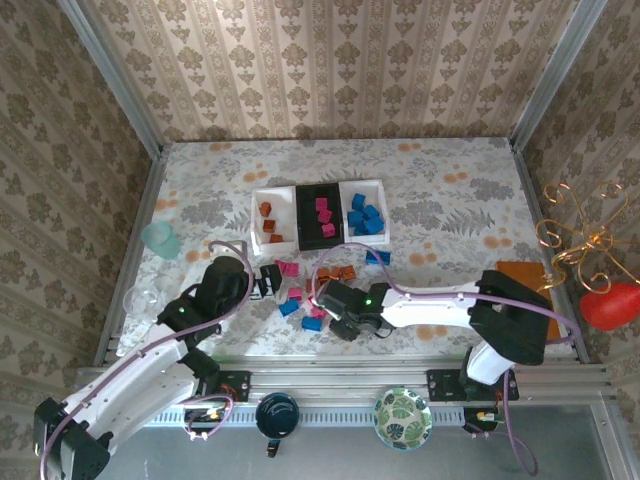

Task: Sort the legos into containers by color

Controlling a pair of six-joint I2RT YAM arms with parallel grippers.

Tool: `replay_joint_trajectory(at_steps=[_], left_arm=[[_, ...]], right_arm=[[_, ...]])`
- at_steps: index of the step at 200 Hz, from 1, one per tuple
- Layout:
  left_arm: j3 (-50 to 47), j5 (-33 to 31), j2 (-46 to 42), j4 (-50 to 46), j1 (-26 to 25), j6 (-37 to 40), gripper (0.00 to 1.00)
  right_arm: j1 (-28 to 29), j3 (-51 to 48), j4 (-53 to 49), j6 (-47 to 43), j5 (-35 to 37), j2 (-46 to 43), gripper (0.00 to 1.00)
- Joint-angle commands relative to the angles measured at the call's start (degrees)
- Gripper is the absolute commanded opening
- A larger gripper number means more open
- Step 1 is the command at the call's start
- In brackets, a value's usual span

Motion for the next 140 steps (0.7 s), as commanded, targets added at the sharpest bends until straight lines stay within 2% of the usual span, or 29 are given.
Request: replay_joint_trajectory(at_steps=[1,30,44,84,140], left_arm=[[0.07,0.61,-0.33,0.54,0.44,0.15,1.00],[0.24,0.13,-0.28,0.45,0.53,0.07,1.00],[0.24,-0.14,-0.37,0.11,0.53,-0.20,1.00],[0.90,-0.01,-0.54,-1.07,0.64,-0.66,1.00],[0.71,0.29,-1.37,-1.88,0.82,-1.22,1.00]], right_arm=[[-3.29,-2.34,1.06,2.70,0.73,-6.28,0.31],[-8.96,0.18,4.68,2.56,-4.43,-11.59,0.31],[-10.78,4.29,7.11,1.97,-7.23,-10.86,0.31],[-12.26,22.82,10.62,-0.36,-12.96,4.45,0.30],[-15.98,47.52,9.90,4.87,-17.22,26.33,0.31]])
